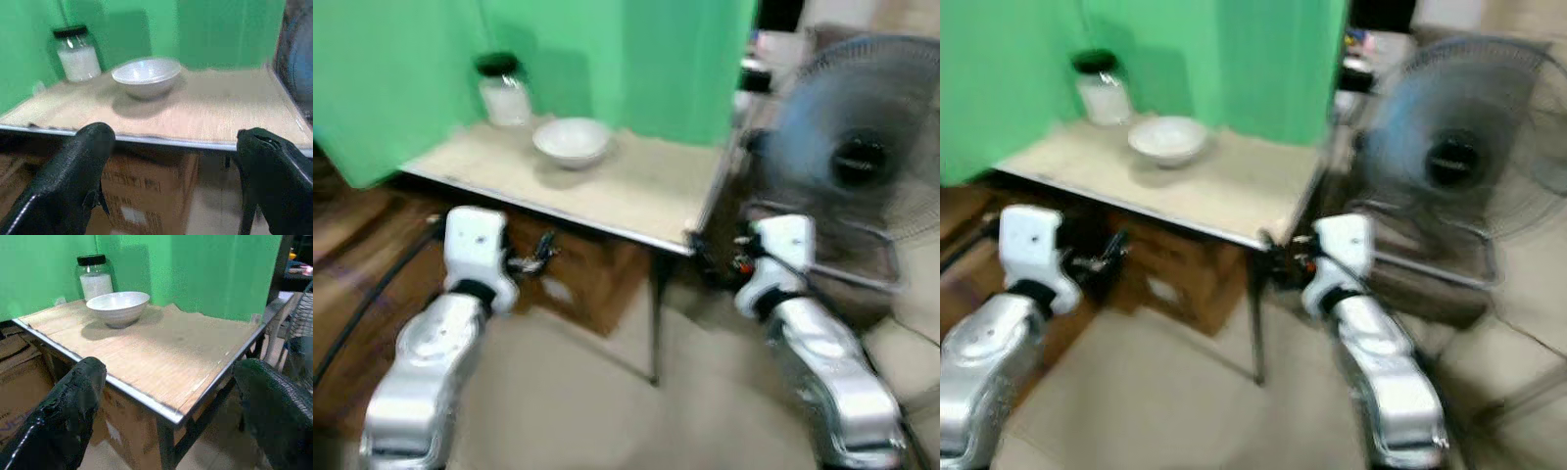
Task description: Setting the table
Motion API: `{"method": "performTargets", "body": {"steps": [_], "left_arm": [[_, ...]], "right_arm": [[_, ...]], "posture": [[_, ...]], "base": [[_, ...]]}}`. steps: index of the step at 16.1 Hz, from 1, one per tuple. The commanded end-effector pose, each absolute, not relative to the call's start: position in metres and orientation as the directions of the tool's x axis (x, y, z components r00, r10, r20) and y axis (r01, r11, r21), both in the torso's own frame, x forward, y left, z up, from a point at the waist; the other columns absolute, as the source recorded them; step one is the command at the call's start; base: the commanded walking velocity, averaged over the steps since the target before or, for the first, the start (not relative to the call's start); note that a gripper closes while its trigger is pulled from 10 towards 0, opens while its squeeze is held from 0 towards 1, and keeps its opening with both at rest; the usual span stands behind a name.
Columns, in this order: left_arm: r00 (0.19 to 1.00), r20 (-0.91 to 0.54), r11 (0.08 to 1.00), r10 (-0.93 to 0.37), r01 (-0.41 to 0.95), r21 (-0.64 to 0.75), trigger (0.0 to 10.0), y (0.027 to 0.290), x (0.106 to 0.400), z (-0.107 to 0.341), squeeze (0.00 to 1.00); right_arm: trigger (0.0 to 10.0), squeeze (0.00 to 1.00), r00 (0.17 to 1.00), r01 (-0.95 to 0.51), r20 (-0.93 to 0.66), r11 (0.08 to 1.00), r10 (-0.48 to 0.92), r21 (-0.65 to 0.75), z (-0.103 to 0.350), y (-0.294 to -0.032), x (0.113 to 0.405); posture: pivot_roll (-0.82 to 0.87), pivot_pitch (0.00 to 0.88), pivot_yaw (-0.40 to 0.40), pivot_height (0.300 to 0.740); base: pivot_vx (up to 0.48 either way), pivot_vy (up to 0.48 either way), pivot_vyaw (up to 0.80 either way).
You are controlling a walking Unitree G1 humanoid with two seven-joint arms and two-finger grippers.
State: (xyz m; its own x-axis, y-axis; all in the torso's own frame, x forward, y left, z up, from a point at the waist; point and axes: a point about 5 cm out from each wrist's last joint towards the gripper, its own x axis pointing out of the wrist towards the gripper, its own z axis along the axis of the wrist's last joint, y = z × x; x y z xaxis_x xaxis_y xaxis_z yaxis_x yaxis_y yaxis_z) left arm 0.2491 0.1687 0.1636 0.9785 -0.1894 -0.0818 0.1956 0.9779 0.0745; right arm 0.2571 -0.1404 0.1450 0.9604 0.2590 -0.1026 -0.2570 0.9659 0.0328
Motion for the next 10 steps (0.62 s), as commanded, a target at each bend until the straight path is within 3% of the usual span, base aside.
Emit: {"method": "performTargets", "body": {"steps": [1, 3, 4, 5, 10], "left_arm": [[0.983, -0.095, 0.982, -0.156, 0.165, 0.093, 10.0, 0.177, 0.247, 0.163, 0.00], [0.982, -0.107, 0.981, -0.156, 0.166, 0.097, 10.0, 0.178, 0.243, 0.161, 0.00], [0.981, -0.109, 0.979, -0.159, 0.171, 0.110, 10.0, 0.178, 0.244, 0.161, 0.00], [0.980, -0.107, 0.977, -0.167, 0.179, 0.119, 10.0, 0.177, 0.243, 0.163, 0.00], [0.967, -0.111, 0.963, -0.229, 0.241, 0.117, 10.0, 0.174, 0.242, 0.164, 0.00]], "right_arm": [[10.0, 0.66, 0.954, -0.283, -0.087, 0.958, 0.286, 0.049, 0.148, -0.132, 0.258], [10.0, 0.58, 0.957, -0.278, -0.076, 0.960, 0.280, 0.041, 0.148, -0.130, 0.261], [10.0, 0.34, 0.964, -0.248, -0.085, 0.966, 0.253, 0.065, 0.148, -0.130, 0.263], [10.0, 0.00, 0.966, -0.243, -0.069, 0.965, 0.250, 0.096, 0.152, -0.129, 0.264], [10.0, 0.00, 0.969, -0.235, -0.035, 0.958, 0.244, 0.163, 0.158, -0.127, 0.264]], "posture": [[0.11, 0.000, 0.035, 0.740], [0.12, 0.000, 0.030, 0.740], [0.12, 0.000, 0.030, 0.740], [0.13, 0.000, 0.028, 0.740], [0.12, 0.000, 0.035, 0.740]], "base": [[0.296, 0.000, 0.80], [0.300, 0.000, 0.27], [0.300, 0.000, 0.00], [0.300, 0.000, 0.00], [0.296, 0.000, 0.00]]}}
